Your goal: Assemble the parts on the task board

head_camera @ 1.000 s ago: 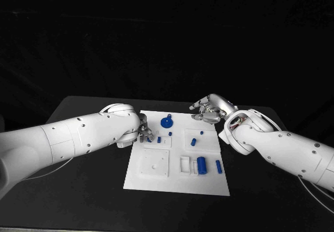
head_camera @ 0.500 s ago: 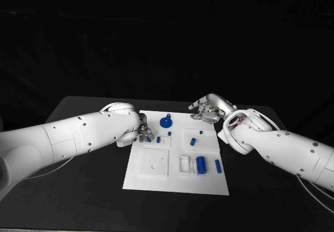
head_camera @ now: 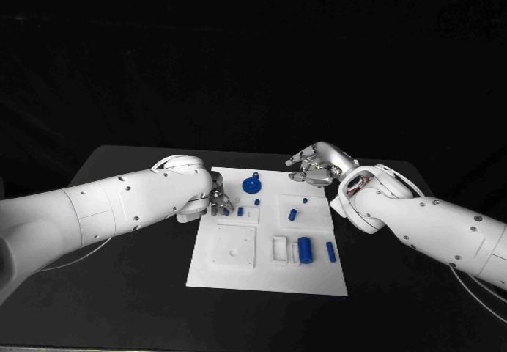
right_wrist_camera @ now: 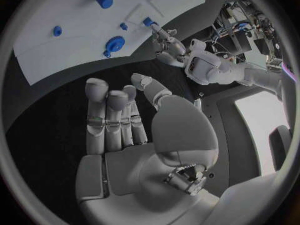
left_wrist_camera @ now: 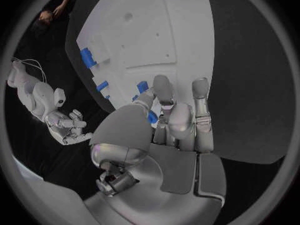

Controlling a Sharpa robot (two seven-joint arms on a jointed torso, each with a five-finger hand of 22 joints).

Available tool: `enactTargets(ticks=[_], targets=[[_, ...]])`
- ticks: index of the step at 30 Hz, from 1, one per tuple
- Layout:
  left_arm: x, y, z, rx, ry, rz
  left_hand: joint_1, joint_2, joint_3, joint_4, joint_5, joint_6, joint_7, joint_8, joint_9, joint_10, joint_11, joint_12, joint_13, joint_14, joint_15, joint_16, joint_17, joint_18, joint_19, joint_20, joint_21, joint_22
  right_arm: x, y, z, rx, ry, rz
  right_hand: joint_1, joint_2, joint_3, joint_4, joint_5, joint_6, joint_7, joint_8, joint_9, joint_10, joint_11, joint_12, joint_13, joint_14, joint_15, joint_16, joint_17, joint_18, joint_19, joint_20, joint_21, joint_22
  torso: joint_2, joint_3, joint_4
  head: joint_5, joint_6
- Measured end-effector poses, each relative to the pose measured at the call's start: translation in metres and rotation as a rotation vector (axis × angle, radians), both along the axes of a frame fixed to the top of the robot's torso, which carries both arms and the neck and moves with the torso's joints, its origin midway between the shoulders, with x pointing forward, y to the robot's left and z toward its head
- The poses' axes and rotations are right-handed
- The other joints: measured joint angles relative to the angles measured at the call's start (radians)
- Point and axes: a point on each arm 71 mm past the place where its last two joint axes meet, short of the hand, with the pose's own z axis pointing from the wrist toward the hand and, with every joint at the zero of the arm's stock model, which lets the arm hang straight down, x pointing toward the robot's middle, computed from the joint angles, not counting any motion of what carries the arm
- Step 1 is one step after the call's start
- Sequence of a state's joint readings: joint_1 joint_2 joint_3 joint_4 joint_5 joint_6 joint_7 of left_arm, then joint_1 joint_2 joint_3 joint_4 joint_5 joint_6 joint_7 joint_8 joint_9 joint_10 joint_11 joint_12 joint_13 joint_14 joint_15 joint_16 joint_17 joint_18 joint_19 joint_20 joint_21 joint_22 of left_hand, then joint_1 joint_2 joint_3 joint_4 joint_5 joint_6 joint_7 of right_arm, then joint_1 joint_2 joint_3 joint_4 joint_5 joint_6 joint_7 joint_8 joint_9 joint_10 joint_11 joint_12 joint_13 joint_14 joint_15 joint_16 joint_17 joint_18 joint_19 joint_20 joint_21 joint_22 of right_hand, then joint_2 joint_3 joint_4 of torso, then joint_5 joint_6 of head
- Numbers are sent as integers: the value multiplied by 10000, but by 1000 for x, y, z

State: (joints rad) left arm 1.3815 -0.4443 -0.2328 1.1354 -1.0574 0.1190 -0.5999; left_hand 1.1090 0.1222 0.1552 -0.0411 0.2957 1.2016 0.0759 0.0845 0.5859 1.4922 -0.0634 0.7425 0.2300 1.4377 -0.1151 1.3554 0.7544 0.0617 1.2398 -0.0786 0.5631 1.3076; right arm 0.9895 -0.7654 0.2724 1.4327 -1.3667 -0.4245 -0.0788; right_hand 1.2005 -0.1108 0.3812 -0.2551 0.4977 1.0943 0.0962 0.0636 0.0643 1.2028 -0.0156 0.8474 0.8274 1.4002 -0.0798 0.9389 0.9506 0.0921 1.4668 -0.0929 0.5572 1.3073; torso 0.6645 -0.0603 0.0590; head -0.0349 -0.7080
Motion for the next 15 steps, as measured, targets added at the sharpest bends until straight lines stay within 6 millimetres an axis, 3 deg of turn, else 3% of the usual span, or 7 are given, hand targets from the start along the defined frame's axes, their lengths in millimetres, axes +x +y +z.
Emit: enactTargets(ticks=[2, 3, 4, 5, 8, 15], targets=[[0, 0, -1, 11, 17, 0, -93, -92, -177, 192, -333, 131, -130, 46, -7, 0, 0, 0, -18, 0, 0, 0, -33, 0, 0, 0, 0, -1, 0, 0, 0, 2, 1, 0, -18, -18, 0, 0, 58, 0, 0, 0, 0, 0, 0, 0, 0, 0, 0, -37, 0, -1, 0, 0, 0, 0, 0, 0, 0, 0, -8], [-1, 1, -2, 26, 36, -1, -179, -178, -310, 339, -472, 866, -493, 13, -109, 0, 0, 3, -35, 0, 0, 0, -51, 0, 0, 0, 0, 0, 0, 0, 0, 2, 1, 0, -40, -40, 0, 0, 58, 0, 0, 0, 0, 0, 0, 0, 0, 0, 0, -37, 0, 0, 0, 0, 0, 0, 0, 0, 0, 0, -8], [-1, 1, -4, 56, 84, -5, -207, -218, -381, 436, -534, 1929, -960, 19, -72, -159, -156, 0, -46, 0, -2, -1, -63, 0, 0, 0, 0, -1, 0, 0, 0, 3, 2, -1, -40, -40, 0, 0, 58, 0, 0, 0, 0, 0, 0, 0, 0, 0, 0, -38, 0, 0, 0, 0, 0, 0, 0, -2, 0, 0, -9], [-3, 1, -7, 81, 169, -22, -212, -272, -466, 519, -616, 2172, -1137, 17, -27, -208, -206, 0, -60, 0, -2, -1, -70, 0, 0, 0, 0, -1, 0, 0, 0, 3, 2, -1, -40, -40, 0, 0, 58, 0, 0, 0, 0, 0, 0, 0, 0, 0, 0, -37, 0, 0, 0, 0, 0, 0, 0, -4, 0, 0, -11], [-4, 1, -10, 113, 277, -46, -416, -479, -749, 719, -1072, 2294, -1260, 17, 27, -222, -219, 1, -87, 0, -3, -10, -102, 0, 0, 0, -40, -1, 0, 0, 0, 5, 3, -1, -40, -40, 0, 0, 58, 0, 0, 0, 0, 0, 0, 0, 0, 0, 0, -37, 0, 0, 0, 0, 0, 0, -1, -5, 0, -5, -14], [-4, 1, -10, 140, 334, -40, -449, -689, -995, 965, -1267, 2293, -1260, 17, 36, -222, -219, 1, -160, 0, -3, -41, -129, 0, 0, 0, -54, -1, 0, 0, 0, 10, 2, 5, -40, -40, 0, 0, 58, 0, 0, 0, 0, 0, 0, 0, 0, 0, 0, -37, 0, -1, 0, 0, 0, 0, -2, -5, 0, -6, -13]])
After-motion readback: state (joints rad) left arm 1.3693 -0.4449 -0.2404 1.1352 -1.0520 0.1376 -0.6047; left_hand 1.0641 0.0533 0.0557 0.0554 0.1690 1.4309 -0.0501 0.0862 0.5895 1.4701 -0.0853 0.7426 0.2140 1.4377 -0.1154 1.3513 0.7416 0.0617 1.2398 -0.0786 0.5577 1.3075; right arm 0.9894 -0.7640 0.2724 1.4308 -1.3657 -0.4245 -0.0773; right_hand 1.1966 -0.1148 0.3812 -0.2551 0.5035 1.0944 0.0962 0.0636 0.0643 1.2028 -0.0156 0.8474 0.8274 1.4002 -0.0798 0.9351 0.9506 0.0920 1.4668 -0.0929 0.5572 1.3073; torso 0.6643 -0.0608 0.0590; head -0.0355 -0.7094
